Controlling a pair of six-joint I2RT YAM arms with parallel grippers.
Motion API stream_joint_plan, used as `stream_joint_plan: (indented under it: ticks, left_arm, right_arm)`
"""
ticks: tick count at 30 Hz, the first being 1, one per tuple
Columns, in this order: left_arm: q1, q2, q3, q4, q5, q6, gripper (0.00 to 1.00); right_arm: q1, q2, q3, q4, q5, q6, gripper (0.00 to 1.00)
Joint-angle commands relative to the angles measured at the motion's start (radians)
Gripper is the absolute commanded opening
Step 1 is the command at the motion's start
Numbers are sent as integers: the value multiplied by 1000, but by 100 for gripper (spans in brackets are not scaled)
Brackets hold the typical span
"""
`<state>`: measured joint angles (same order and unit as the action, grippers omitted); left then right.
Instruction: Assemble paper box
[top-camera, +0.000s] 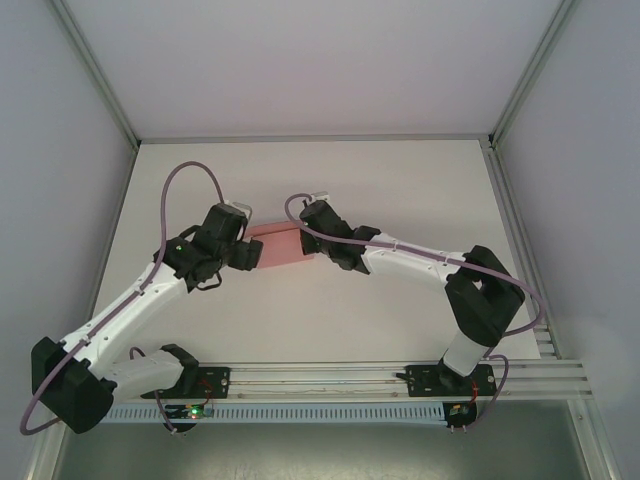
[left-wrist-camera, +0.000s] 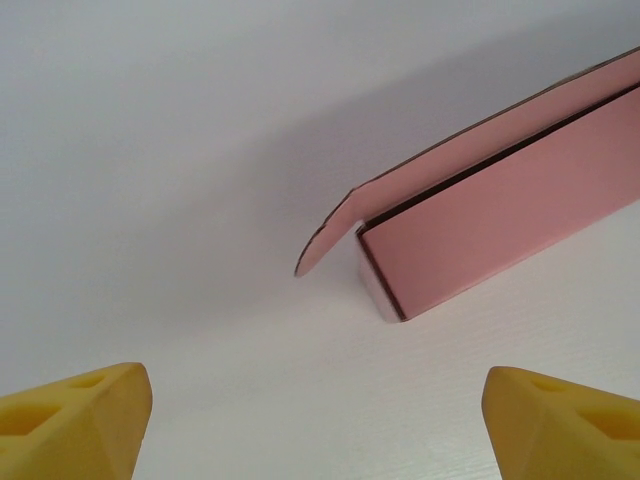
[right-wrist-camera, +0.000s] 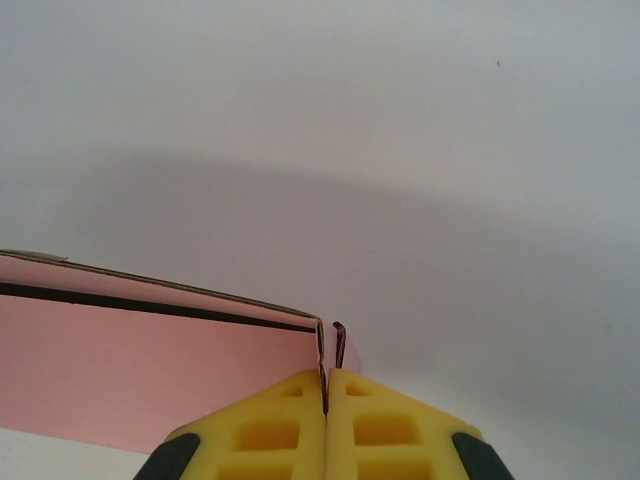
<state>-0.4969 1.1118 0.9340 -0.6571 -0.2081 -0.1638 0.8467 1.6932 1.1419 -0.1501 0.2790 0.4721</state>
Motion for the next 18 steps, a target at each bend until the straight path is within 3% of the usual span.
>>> stream_joint_plan:
  ticks: [1, 3, 6, 12, 18]
  left_arm:
    - [25, 4, -49, 70, 45, -26, 87]
    - [53, 21, -82, 139, 54, -36, 88]
    - [112, 72, -94, 244, 195, -112, 82]
    - [124, 137, -144, 432, 305, -205, 74]
    - [126, 184, -182, 456, 390, -224, 56]
  right_arm:
    - [11, 40, -14, -160, -39, 25, 0]
    - [17, 33, -19, -142, -44, 19, 0]
    - [19, 40, -12, -137, -42, 12, 0]
    - [26, 47, 1, -129, -40, 8, 0]
    - [26, 54, 17, -112, -78, 48, 0]
